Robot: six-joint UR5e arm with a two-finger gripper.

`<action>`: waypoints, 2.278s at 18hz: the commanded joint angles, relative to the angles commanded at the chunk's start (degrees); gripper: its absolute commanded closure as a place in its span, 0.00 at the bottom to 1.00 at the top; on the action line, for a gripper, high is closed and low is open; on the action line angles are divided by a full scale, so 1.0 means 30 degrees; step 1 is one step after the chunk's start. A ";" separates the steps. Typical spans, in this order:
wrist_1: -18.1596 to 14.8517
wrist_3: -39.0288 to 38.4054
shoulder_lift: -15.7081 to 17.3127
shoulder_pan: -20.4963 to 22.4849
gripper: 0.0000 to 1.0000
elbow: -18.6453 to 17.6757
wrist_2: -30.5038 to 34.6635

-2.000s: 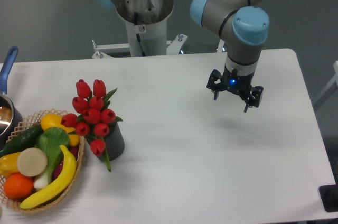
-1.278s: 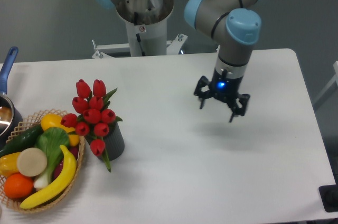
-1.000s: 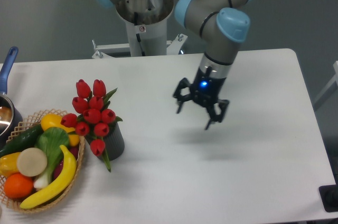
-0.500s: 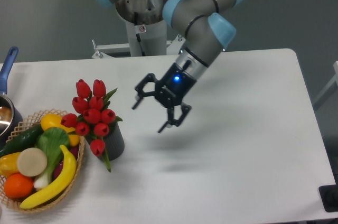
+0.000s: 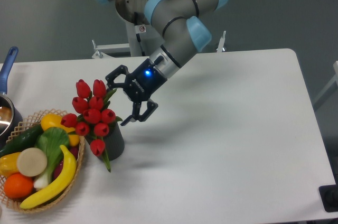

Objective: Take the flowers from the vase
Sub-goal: 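Close the gripper around the tulip stems just above the vase rim, then lift the gripped tulips straight up out of the grey vase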

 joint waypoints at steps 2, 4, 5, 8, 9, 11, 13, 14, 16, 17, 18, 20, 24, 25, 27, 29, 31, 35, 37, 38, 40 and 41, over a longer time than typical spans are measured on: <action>0.0237 0.0000 -0.0410 -0.0119 0.00 0.0175 0.0000; 0.0237 0.0000 -0.0907 -0.0497 0.00 0.0671 -0.0030; 0.0237 -0.0029 -0.1112 -0.0703 0.00 0.0964 -0.0030; 0.0237 -0.0058 -0.1436 -0.1026 0.00 0.1319 -0.0059; 0.0237 -0.0030 -0.1437 -0.1114 0.00 0.1319 -0.0059; 0.0266 -0.0029 -0.1437 -0.1202 0.00 0.1348 -0.0059; 0.0237 -0.0029 -0.1407 -0.1320 0.24 0.1348 -0.0059; 0.0266 -0.0029 -0.1407 -0.1320 0.61 0.1377 -0.0059; 0.0267 0.0000 -0.1407 -0.1291 0.89 0.1378 -0.0088; 0.0267 0.0000 -0.1378 -0.1291 0.97 0.1436 -0.0088; 0.0267 0.0000 -0.1349 -0.1233 0.98 0.1494 -0.0088; 0.0267 -0.0029 -0.1349 -0.1203 1.00 0.1553 -0.0175; 0.0238 -0.0146 -0.1290 -0.1086 1.00 0.1699 -0.0381; 0.0237 -0.0175 -0.1261 -0.1086 1.00 0.1845 -0.0497; 0.0237 -0.0583 -0.1173 -0.1086 1.00 0.2196 -0.1052; 0.0237 -0.1722 -0.1115 -0.1027 1.00 0.2722 -0.1289; 0.0237 -0.3070 -0.0969 -0.0939 0.99 0.3308 -0.1289; 0.0237 -0.4977 -0.0501 -0.0618 0.98 0.3926 -0.1640; 0.0208 -0.5767 -0.0092 -0.0384 0.97 0.3955 -0.1933; 0.0208 -0.6323 0.0201 -0.0296 0.97 0.3927 -0.2021; 0.0208 -0.7028 0.0670 0.0056 0.97 0.3926 -0.2400; 0.0208 -0.7321 0.0847 0.0260 0.98 0.3984 -0.2693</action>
